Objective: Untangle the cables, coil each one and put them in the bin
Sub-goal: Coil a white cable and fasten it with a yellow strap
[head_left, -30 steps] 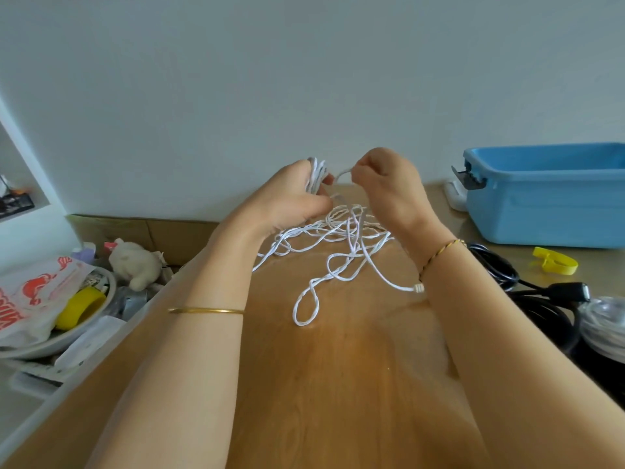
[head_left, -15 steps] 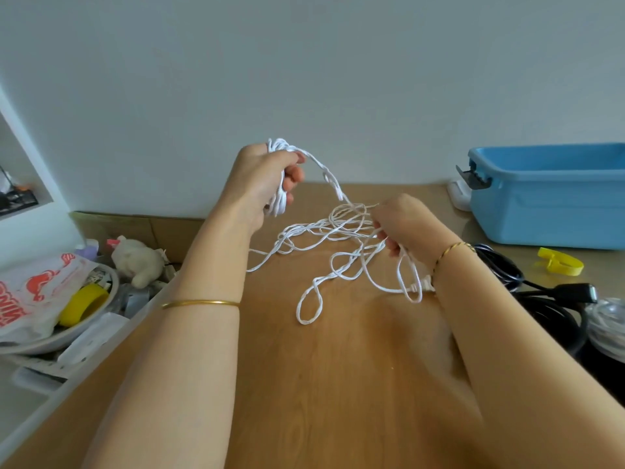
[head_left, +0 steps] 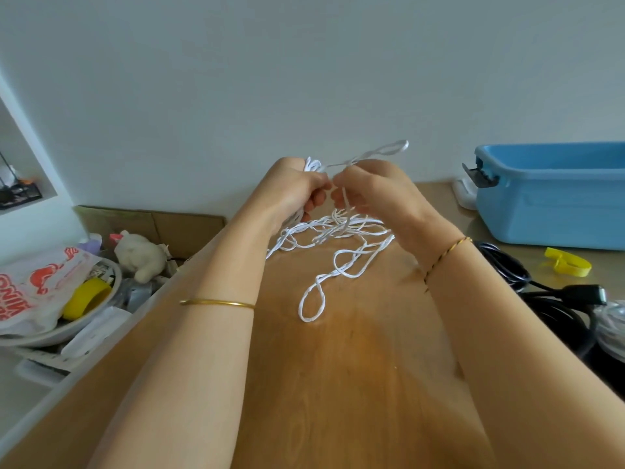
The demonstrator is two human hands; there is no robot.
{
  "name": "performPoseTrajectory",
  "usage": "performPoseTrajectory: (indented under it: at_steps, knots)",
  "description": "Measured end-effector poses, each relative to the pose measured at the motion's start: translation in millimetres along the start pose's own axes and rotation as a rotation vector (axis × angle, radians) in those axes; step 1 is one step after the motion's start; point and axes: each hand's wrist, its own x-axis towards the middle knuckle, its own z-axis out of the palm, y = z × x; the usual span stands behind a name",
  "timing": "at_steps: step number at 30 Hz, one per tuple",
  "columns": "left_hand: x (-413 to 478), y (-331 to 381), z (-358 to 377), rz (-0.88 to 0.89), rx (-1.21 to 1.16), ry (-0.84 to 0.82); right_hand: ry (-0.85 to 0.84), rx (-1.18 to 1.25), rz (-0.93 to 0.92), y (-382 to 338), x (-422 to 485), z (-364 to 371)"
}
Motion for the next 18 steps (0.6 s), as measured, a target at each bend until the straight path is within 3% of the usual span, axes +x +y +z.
performPoseTrajectory:
  at_steps: [3,8,13,18]
  knots:
    - [-0.1,-2.1,1.2,0.019,0.072,-0.019,0.099,0.126,0.050,1.1,0.1,-2.1]
    - [-3.9,-3.1,-2.2,-0.035,-0.049,-0.171,0.303,-0.034,-0.022,9.3,3.9,-10.6]
    - [-2.9,-0.1,-16.2,-0.244,-0.719,-0.384,0.375,-0.195,0.057,29.6,7.8,-19.7]
    - [4.5,-7.9,-29.5,-0.298,-1.384,-0.405,0.305,-0.347,0.124,42.5,6.6,-21.5]
